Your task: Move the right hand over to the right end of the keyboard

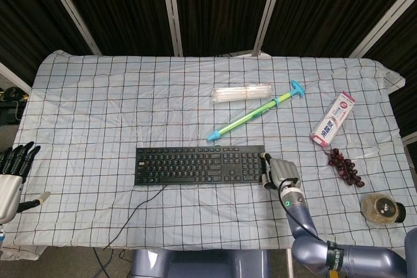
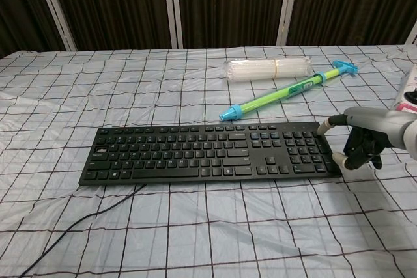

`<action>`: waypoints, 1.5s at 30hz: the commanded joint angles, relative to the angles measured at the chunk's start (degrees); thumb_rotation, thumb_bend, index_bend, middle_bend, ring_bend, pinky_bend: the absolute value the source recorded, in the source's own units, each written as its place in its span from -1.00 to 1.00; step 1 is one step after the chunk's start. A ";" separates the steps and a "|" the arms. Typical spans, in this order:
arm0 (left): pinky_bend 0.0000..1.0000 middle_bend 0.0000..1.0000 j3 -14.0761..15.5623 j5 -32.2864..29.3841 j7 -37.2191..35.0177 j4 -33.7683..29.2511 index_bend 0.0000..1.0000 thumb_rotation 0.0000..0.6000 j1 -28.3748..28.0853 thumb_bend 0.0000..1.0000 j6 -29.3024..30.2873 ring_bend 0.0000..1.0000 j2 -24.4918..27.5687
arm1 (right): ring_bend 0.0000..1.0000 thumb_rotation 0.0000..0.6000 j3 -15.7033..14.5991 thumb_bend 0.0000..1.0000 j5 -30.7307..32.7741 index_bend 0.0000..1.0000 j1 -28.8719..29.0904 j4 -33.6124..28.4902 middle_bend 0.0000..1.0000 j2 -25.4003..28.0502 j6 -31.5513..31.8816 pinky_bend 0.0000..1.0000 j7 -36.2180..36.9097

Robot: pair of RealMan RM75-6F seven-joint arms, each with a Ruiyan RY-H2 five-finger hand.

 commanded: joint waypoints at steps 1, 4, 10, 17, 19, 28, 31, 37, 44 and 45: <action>-1.00 -1.00 0.00 0.02 0.06 0.00 -1.00 1.00 0.02 -0.84 0.06 -1.00 -0.01 | 0.63 1.00 0.02 0.09 0.32 -0.72 0.25 0.50 0.72 -0.34 -0.15 0.24 0.14; -1.00 -1.00 0.03 -0.08 0.01 -0.06 -1.00 1.00 0.02 -0.84 -0.04 -1.00 0.02 | 0.63 1.00 -0.06 0.09 0.56 -0.72 0.57 1.15 0.72 -0.70 -0.25 0.24 0.13; -1.00 -1.00 0.03 -0.18 -0.07 -0.14 -1.00 1.00 -0.03 -0.84 -0.20 -1.00 0.07 | 0.63 1.00 -0.28 0.09 1.33 -0.72 0.92 1.56 0.72 -1.07 -0.59 0.24 0.15; -1.00 -1.00 0.04 -0.14 -0.14 -0.14 -1.00 1.00 -0.02 -0.84 -0.12 -1.00 0.09 | 0.63 1.00 -0.42 0.09 1.16 -0.72 1.20 1.41 0.72 -1.38 -0.02 0.24 0.41; -1.00 -1.00 0.06 -0.12 -0.12 -0.13 -1.00 1.00 -0.03 -0.84 -0.13 -1.00 0.11 | 0.63 1.00 -0.30 0.09 0.73 -0.72 1.26 1.00 0.72 -1.15 0.40 0.24 0.46; -1.00 -1.00 0.15 -0.28 -0.11 -0.08 -1.00 1.00 0.09 -0.84 -0.16 -1.00 0.23 | 0.48 1.00 -1.26 0.09 -12.16 -0.74 -2.55 -10.14 0.61 8.28 8.72 0.23 3.02; -1.00 -1.00 0.23 -0.08 0.17 -0.19 -1.00 1.00 0.23 -0.84 0.14 -1.00 0.23 | 0.16 1.00 -4.02 -0.02 -19.83 -0.80 -5.79 -13.09 0.29 12.39 10.91 0.08 5.78; -1.00 -1.00 0.37 0.30 0.87 -0.30 -1.00 1.00 0.42 -0.84 0.56 -1.00 0.06 | -0.92 1.00 -11.91 -0.40 -37.71 -1.00 -13.40 -14.93 -0.81 20.90 12.72 -0.69 15.21; -1.00 -1.00 0.36 0.53 1.14 0.01 -1.00 1.00 0.75 -0.84 1.29 -1.00 -0.05 | -1.00 1.00 -18.54 -0.67 -54.84 -1.00 -22.70 -4.93 -1.00 24.07 22.36 -1.00 21.06; -1.00 -1.00 0.36 0.50 1.07 0.04 -1.00 1.00 0.79 -0.84 1.34 -1.00 -0.06 | -1.00 1.00 -18.79 -0.69 -55.67 -1.00 -23.47 -3.79 -1.00 23.98 23.17 -1.00 21.74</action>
